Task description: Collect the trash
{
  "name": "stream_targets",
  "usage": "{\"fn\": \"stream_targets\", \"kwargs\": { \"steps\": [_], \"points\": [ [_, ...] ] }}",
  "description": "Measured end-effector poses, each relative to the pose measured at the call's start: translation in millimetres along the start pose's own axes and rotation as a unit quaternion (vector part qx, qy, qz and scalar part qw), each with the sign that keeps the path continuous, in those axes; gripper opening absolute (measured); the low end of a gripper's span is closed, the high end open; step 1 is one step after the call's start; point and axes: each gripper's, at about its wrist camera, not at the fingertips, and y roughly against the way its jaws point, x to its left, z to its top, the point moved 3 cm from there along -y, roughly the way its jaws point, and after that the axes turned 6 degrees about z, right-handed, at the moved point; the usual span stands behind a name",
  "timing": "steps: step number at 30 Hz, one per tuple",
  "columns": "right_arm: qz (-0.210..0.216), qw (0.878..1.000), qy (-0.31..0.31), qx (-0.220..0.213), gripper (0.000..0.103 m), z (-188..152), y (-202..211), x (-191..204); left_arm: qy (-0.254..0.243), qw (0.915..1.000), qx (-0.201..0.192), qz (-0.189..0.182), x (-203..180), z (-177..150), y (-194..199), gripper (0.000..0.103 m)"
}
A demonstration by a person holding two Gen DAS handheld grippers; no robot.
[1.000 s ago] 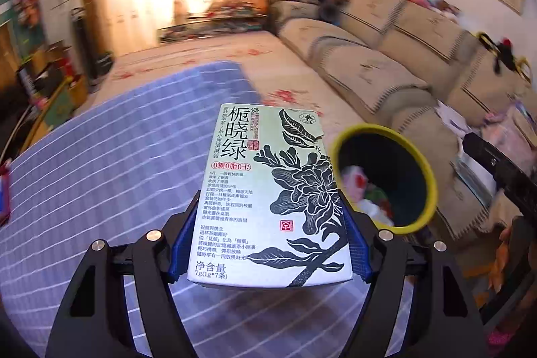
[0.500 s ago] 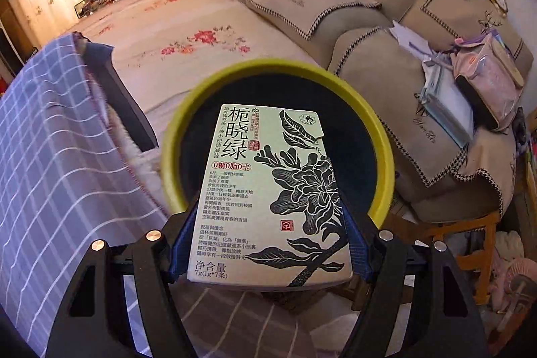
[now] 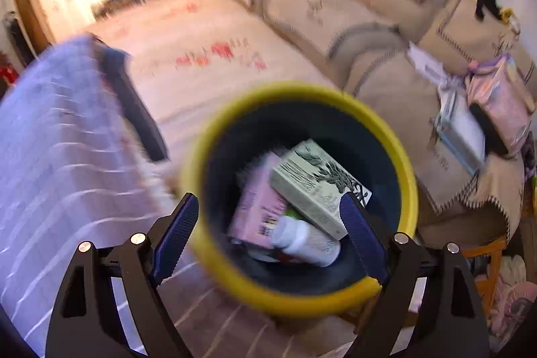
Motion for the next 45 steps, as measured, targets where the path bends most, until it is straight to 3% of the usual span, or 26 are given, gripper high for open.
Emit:
{"fn": "stream_targets", "kwargs": {
  "steps": [5,9,15,17,21,24,30,35,45],
  "points": [
    [0.036,0.999,0.027,0.019,0.093,-7.2,-3.9,26.7,0.04,0.9912,-0.12,0.04,68.5,-38.7,114.8,0.098],
    [0.096,0.992,0.061,0.049,0.093,-23.8,-10.9,65.1,0.071,0.9723,-0.191,0.114,123.2,-97.4,210.3,0.098],
    [0.167,0.976,0.121,0.077,0.093,-50.8,-1.4,129.6,0.157,0.9434,-0.206,0.206,187.2,-192.4,301.1,0.098],
    [0.181,0.971,0.135,0.076,0.093,-56.7,8.7,144.5,0.188,0.9296,-0.203,0.244,204.6,-226.4,327.3,0.098],
    [0.191,0.967,0.157,0.062,0.095,-62.0,34.7,162.6,0.248,0.9059,-0.214,0.269,226.9,-277.0,371.2,0.098],
    [0.194,0.965,0.17,0.048,0.096,-63.9,55.8,169.2,0.268,0.8956,-0.226,0.274,236.8,-307.3,396.6,0.098],
    [0.193,0.963,0.186,0.014,0.096,-66.0,95.6,173.4,0.262,0.8843,-0.26,0.287,223.9,-334.8,429.7,0.098],
    [0.172,0.965,0.199,-0.017,0.096,-65.0,119.3,170.1,0.254,0.8811,-0.271,0.293,202.2,-345.1,444.3,0.098],
    [0.158,0.966,0.203,-0.022,0.096,-63.3,125.4,165.7,0.243,0.8754,-0.293,0.298,176.6,-352.6,467.7,0.098]
  ]
}}
